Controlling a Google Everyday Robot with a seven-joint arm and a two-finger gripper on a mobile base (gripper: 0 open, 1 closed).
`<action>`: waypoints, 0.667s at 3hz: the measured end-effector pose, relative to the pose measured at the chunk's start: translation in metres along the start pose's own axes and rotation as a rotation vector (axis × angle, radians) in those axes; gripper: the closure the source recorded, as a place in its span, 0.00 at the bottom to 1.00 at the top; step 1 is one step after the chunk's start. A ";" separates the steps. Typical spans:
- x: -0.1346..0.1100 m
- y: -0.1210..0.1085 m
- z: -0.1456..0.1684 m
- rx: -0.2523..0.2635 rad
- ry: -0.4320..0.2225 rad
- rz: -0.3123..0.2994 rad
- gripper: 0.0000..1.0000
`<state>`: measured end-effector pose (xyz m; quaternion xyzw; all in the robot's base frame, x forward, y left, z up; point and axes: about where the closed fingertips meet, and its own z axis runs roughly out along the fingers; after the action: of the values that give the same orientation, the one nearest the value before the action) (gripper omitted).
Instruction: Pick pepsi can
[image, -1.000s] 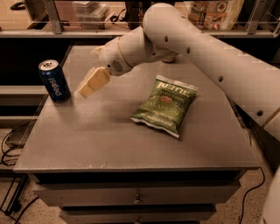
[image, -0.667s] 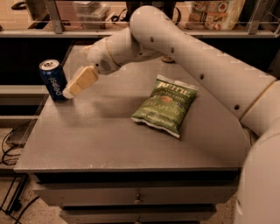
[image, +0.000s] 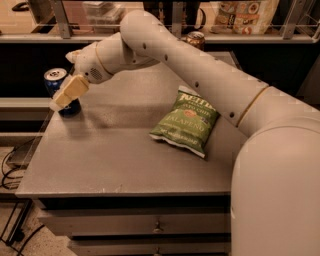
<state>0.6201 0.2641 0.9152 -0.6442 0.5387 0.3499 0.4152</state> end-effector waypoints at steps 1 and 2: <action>-0.003 -0.002 0.015 -0.019 -0.007 -0.020 0.18; 0.001 -0.002 0.017 -0.016 -0.007 -0.020 0.42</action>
Offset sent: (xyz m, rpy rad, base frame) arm 0.0067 0.0095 -0.0101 0.0063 -0.0162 0.0077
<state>0.6222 0.2792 0.9082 -0.6515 0.5279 0.3523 0.4156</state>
